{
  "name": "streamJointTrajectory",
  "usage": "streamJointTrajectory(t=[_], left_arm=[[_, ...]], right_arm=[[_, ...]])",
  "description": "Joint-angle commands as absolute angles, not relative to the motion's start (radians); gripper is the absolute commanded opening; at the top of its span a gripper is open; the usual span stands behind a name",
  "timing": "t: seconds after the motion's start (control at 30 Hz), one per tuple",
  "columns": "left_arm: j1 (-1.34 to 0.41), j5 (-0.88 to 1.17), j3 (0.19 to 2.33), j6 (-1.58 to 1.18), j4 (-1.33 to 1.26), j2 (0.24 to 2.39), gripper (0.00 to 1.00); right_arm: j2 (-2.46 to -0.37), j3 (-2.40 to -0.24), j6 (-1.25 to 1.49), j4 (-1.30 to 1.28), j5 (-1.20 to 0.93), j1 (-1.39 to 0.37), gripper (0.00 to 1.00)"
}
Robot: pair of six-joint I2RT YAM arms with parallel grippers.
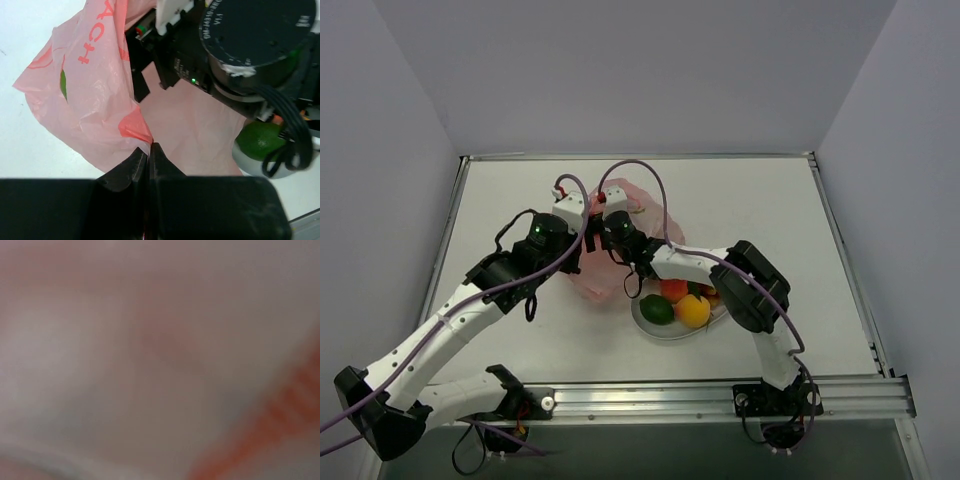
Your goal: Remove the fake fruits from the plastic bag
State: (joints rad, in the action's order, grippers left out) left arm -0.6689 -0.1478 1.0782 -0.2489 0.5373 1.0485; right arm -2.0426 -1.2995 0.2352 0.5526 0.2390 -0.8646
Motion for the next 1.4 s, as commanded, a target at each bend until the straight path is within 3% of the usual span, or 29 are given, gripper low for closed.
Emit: streamJointTrajectory(t=[0.0, 0.67, 0.77, 0.9, 1.0, 1.17, 1.37], left_arm=[[-0.689, -0.121, 1.163, -0.262, 0.587, 1.057, 0.02], [-0.908, -0.198, 1.345, -0.299, 0.623, 1.238, 0.02], [-0.925, -0.212, 1.341, -0.314, 0.641, 1.217, 0.02], [-0.928, -0.25, 1.322, -0.319, 0.669, 1.177, 0.02], [-0.927, -0.316, 1.287, -0.316, 0.689, 1.144, 0.02], [-0.919, -0.468, 1.226, -0.337, 0.712, 1.132, 0.02], [-0.827, -0.46, 1.167, -0.383, 0.703, 1.155, 0.02]], right_arm=[[-2.083, -1.368, 0.255, 0.635, 0.238, -0.848, 0.88], [-2.273, -1.505, 0.305, 0.647, 0.216, -0.851, 0.92], [-2.278, -1.5, 0.308, 0.649, 0.215, -0.842, 0.84], [-2.269, -1.482, 0.31, 0.652, 0.209, -0.836, 0.5], [-2.24, -1.451, 0.307, 0.658, 0.201, -0.836, 0.34], [-2.151, -1.388, 0.302, 0.649, 0.198, -0.836, 0.2], [-2.022, -1.322, 0.301, 0.598, 0.183, -0.839, 0.14]])
